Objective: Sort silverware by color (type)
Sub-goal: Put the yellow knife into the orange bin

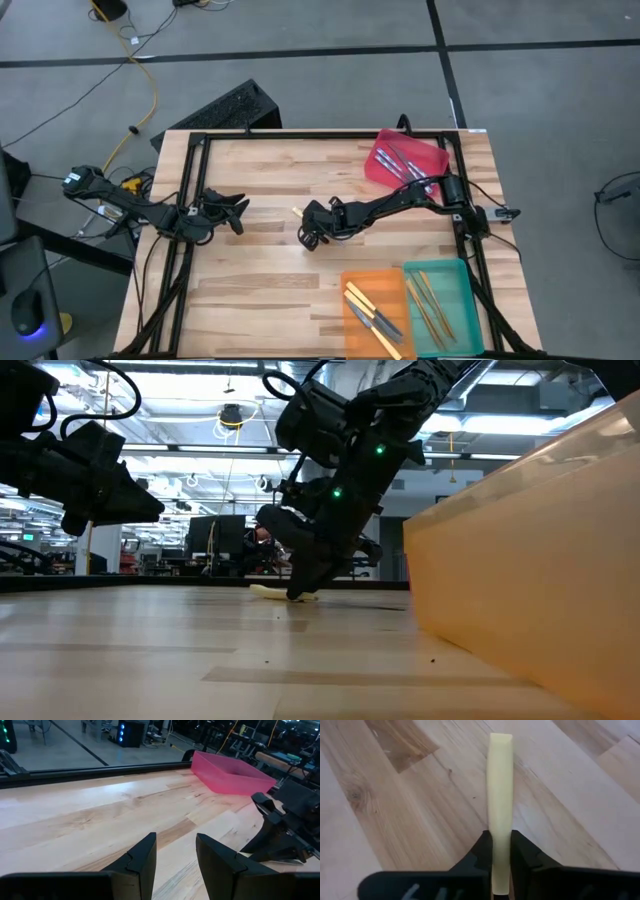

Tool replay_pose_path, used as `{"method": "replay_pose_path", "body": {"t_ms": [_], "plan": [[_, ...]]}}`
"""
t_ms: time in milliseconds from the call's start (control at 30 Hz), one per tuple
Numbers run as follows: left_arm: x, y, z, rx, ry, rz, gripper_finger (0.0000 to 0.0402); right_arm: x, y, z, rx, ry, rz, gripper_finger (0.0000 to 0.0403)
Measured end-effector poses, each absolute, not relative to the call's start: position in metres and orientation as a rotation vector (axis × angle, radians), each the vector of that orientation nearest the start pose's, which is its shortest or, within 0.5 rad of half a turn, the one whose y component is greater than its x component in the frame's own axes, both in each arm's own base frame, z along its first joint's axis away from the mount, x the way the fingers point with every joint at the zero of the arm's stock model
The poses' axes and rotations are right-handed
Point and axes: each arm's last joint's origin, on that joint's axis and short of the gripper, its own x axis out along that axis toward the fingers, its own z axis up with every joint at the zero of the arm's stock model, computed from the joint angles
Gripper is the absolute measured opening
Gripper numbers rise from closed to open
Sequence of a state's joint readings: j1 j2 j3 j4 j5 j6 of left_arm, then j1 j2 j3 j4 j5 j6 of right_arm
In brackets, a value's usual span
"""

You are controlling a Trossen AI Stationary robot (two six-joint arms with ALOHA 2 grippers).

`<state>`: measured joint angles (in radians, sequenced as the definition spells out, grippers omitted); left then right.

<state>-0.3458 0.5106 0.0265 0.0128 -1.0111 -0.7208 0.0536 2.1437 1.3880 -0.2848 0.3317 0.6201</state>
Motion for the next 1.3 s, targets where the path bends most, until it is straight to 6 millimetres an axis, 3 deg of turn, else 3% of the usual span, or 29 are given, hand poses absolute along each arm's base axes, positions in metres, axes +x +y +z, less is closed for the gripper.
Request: {"method": "replay_pose_path", "body": {"t_ms": [400, 867, 1300], "plan": [[0.11, -0.014, 0.134, -0.389, 0.121, 0.741, 0.0122, 0.434, 0.014, 0.12, 0.348, 0.838, -0.59, 0.0044], [0.11, -0.014, 0.134, -0.396, 0.118, 0.741, 0.0122, 0.449, -0.029, 0.14, 0.317, 0.773, -0.63, 0.0044], [0.111, -0.014, 0.134, -0.397, 0.119, 0.74, 0.0122, 0.461, -0.05, 0.17, 0.28, 0.765, -0.639, 0.0044]]}}
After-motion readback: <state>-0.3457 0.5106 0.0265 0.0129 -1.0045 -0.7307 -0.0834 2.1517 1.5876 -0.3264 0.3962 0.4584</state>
